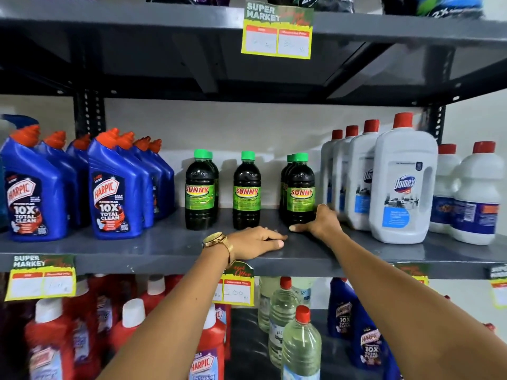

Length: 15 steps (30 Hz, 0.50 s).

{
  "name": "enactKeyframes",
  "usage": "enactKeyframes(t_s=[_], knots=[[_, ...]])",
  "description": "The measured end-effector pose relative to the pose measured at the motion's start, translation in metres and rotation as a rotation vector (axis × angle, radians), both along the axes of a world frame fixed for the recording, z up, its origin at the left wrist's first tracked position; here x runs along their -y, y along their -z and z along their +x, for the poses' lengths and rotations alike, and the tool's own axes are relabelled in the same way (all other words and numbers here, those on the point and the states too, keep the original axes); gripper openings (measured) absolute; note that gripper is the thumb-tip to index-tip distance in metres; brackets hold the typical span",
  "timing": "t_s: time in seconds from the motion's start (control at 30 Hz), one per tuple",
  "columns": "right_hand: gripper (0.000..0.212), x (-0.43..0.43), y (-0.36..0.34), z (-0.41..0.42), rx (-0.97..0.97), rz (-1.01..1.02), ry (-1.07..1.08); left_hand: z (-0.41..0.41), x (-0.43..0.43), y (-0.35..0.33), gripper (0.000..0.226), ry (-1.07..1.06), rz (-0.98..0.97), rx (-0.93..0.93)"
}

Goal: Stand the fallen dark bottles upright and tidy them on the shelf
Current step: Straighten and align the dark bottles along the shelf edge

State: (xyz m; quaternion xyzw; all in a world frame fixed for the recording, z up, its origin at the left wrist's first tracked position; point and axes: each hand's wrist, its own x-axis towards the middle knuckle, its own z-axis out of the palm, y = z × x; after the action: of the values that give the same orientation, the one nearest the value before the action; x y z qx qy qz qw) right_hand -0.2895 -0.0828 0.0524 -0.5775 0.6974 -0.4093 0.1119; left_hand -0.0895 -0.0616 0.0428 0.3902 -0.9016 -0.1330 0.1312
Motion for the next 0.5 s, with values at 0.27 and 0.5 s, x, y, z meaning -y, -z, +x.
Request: enactKeyframes(t_s=[0.27,0.5], knots=[[0.075,0.0004,0.0040,0.0057,-0.085,-0.011,0.027,-0.0008,-0.0039,-0.0017,0.043,-0.011,0.008,-0.010],[0.078,0.0014,0.0041,0.0063,-0.066,0.000,0.003,-0.0014,-0.0061,-0.0017,0.043,-0.015,0.006,-0.013]])
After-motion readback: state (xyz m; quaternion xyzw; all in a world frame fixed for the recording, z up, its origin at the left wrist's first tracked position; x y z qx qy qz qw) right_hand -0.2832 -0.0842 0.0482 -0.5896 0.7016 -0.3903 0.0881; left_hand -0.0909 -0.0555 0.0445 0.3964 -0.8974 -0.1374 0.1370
